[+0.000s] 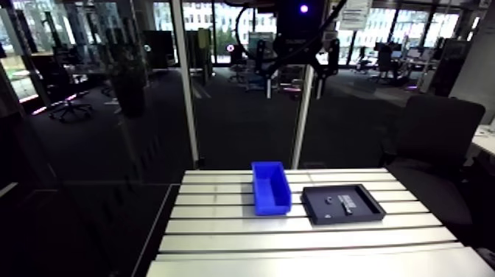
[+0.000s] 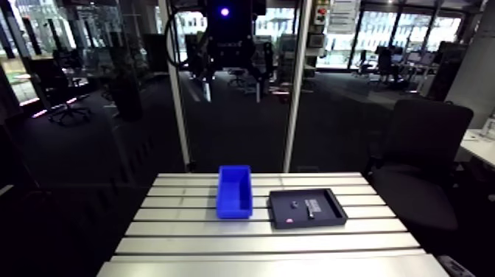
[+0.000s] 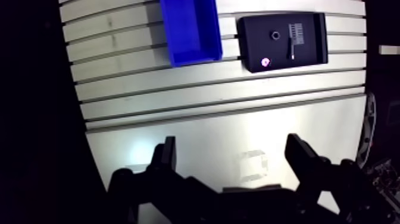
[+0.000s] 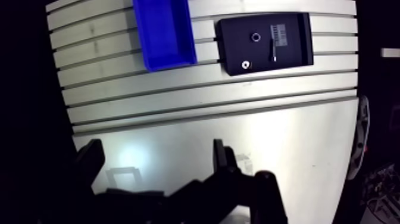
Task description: Pick up the M10 bolt from the tray and put it into the blue bin.
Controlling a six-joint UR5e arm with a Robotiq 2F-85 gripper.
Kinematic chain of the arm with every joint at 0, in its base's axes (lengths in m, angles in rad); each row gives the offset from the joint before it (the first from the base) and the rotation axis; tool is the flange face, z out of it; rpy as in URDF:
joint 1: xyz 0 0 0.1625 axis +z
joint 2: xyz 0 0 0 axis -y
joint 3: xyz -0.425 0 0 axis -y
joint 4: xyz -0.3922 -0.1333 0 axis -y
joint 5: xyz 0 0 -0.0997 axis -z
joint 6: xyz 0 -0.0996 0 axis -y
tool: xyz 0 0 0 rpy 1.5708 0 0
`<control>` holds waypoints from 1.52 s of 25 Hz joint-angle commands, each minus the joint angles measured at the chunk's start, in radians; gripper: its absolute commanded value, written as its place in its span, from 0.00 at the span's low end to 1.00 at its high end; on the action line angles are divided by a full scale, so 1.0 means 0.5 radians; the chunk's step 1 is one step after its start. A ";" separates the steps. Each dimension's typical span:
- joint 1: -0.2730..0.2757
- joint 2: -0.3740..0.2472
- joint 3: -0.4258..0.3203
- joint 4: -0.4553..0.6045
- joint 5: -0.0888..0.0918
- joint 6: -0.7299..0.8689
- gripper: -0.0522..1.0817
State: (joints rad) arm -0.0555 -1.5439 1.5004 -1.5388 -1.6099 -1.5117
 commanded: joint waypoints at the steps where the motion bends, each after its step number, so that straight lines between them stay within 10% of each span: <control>1: 0.000 0.000 -0.002 0.002 -0.003 -0.003 0.05; 18: -0.119 0.080 0.004 -0.087 -0.061 -0.203 0.05; 38: -0.368 0.147 0.053 -0.182 0.000 -0.466 0.05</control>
State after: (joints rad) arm -0.2326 -1.4738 1.5283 -1.6262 -1.6271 -1.7340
